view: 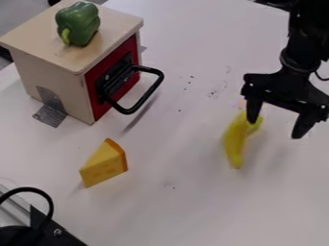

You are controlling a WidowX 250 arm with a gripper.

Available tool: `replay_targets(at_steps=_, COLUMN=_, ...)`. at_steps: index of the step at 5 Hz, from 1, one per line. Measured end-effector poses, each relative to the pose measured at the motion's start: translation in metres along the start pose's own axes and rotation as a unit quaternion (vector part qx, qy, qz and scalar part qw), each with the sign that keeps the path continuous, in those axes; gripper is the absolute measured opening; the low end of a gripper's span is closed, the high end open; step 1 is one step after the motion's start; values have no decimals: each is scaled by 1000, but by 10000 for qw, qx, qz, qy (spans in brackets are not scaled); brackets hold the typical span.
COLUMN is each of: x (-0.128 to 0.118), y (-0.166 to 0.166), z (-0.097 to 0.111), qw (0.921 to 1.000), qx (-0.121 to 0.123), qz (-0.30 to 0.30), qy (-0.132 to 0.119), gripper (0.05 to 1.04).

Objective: Take the yellow banana and put it on top of the drawer

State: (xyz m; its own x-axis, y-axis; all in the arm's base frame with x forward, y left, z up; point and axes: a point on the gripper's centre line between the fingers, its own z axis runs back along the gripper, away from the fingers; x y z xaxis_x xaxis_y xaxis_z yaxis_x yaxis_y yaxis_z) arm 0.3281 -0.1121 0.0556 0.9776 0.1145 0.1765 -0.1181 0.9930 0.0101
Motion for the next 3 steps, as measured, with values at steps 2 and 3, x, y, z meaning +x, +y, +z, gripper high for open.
replay_targets(at_steps=2, x=-13, y=17, z=3, qw=10000, qx=87, qz=35, qy=-8, gripper=997)
replay_targets(at_steps=3, x=-24, y=34, z=-9, qw=9994, qx=155, qz=217, qy=209, gripper=997)
